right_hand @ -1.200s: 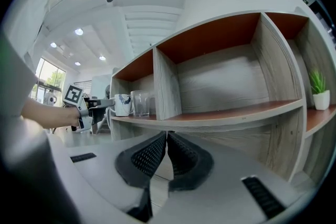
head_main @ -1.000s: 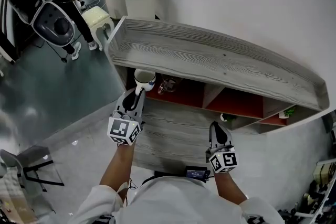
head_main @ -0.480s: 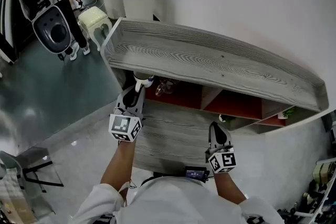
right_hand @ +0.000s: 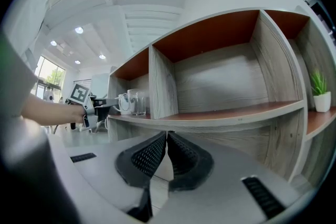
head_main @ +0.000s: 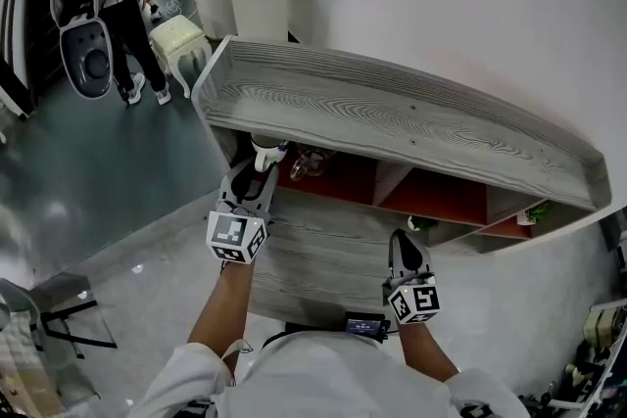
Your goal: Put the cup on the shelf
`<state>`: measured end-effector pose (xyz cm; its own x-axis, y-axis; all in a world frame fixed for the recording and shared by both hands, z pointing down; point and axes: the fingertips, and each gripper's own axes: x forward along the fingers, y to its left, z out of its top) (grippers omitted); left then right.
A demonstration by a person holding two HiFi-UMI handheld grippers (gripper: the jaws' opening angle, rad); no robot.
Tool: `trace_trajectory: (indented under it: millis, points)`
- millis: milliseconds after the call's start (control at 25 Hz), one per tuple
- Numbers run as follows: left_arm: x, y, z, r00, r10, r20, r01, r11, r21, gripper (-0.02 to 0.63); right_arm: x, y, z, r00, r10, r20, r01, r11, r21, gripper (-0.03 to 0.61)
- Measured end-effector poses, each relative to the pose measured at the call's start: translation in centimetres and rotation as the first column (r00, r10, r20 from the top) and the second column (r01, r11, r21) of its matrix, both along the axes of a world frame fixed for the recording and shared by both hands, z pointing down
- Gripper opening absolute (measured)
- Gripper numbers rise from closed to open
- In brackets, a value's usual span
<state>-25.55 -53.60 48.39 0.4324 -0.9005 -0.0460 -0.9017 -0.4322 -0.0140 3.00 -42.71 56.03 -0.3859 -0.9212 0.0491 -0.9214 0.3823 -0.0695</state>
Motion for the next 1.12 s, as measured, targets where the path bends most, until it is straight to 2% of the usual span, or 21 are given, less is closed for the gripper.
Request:
trace_trajectory:
  millis: [40, 80, 320, 440, 600, 920, 1120]
  points:
    - [-0.1, 0.1, -0.2, 1.000, -0.007, -0.004, 0.007, 1.000, 0.006, 0.171, 0.0, 0.1, 0.0, 1.000, -0.002, 0.000, 0.002, 1.000, 0.000, 0.037]
    - [-0.3, 0.3, -0.5, 1.000, -0.016, -0.009, 0.016, 1.000, 0.012, 0.179, 0.0, 0.3, -0.1, 1.000, -0.004, 0.001, 0.004, 1.000, 0.000, 0.037]
    - [-1.3, 2.7, -2.2, 0.999, -0.038, 0.005, 0.037, 0.999, 0.038, 0.173, -0.3, 1.2, -0.8, 1.000, -0.014, 0.006, 0.014, 1.000, 0.017, 0.037]
    - [-1.9, 5.1, -2.6, 0.999, -0.048, 0.013, 0.048, 0.998, 0.038, 0.144, -0.8, 2.1, -1.5, 1.000, -0.022, 0.012, 0.021, 0.999, 0.038, 0.037]
    - [-2.9, 9.0, -2.3, 0.998, -0.067, 0.009, 0.066, 0.997, 0.031, 0.070, -1.4, 3.9, -2.8, 0.999, -0.034, 0.015, 0.033, 0.997, 0.074, 0.037]
    - [-4.9, 17.6, -1.6, 0.997, -0.080, -0.011, 0.080, 0.996, 0.033, 0.012, -1.6, 9.6, -4.5, 1.000, -0.020, 0.016, 0.017, 0.992, 0.122, 0.037]
    - [-6.3, 22.3, -0.1, 0.994, -0.110, 0.024, 0.110, 0.994, 0.030, 0.009, -1.4, 13.5, -4.9, 1.000, -0.009, -0.001, 0.009, 0.992, 0.126, 0.037]
